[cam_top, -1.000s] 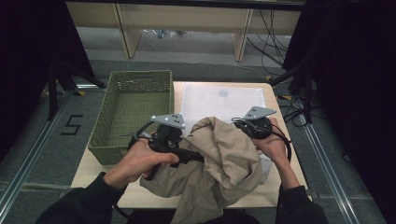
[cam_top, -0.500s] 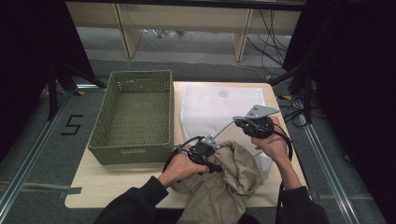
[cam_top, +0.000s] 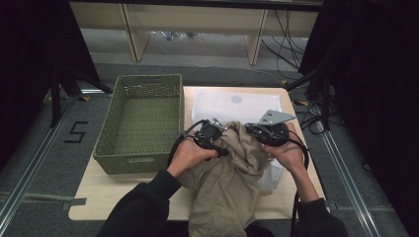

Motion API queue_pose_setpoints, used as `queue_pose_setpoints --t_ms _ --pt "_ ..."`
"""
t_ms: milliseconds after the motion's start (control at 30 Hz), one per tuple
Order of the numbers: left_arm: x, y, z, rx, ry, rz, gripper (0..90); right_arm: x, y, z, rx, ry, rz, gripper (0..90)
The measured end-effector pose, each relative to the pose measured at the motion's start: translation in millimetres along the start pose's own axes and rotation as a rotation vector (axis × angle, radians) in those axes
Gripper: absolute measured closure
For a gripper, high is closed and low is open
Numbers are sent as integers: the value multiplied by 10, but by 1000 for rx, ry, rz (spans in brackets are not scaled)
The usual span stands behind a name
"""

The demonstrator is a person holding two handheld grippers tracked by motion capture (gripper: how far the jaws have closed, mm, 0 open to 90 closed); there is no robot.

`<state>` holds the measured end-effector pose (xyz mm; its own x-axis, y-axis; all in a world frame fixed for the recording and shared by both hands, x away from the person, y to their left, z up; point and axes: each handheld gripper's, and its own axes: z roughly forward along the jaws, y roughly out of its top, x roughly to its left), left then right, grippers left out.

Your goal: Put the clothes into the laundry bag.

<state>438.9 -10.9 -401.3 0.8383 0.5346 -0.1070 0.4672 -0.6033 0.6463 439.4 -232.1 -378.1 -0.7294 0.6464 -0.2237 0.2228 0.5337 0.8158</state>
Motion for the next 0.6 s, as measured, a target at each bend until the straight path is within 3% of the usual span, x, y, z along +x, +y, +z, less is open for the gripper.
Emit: queue_pose_setpoints --t_ms 67,133,200,233,267,300,400,433,500,533,567,600 --pt "56 -33 228 33 1 -21 703 -13 -6 -9 -2 -5 0 900" --pt "100 -94 489 37 8 -74 670 2 -23 -4 13 -6 5 900" --pt "131 -131 631 22 -2 -88 645 -8 -41 17 20 -6 -8 900" --pt "128 -132 646 17 1 -101 633 -11 -52 26 22 -10 -12 900" --pt "143 -125 615 28 8 -83 602 -14 -59 31 26 -6 -6 900" --pt "149 -118 576 21 22 -76 493 -18 -75 38 35 -7 2 900" --pt "156 -118 450 -17 62 -131 379 -18 -93 56 36 -6 -8 900" --pt "143 -135 429 -57 62 -139 379 -18 -93 56 36 -6 -8 900" --pt "125 -169 352 -63 64 -100 371 -10 -95 51 41 -6 3 900" --pt "92 -179 348 -93 66 -98 354 -7 -95 52 42 -3 3 900" --pt "68 -180 347 -102 61 -76 374 -13 -95 56 38 -3 -3 900" --pt "50 -175 359 -108 59 -62 456 -16 -93 55 39 -5 -6 900"
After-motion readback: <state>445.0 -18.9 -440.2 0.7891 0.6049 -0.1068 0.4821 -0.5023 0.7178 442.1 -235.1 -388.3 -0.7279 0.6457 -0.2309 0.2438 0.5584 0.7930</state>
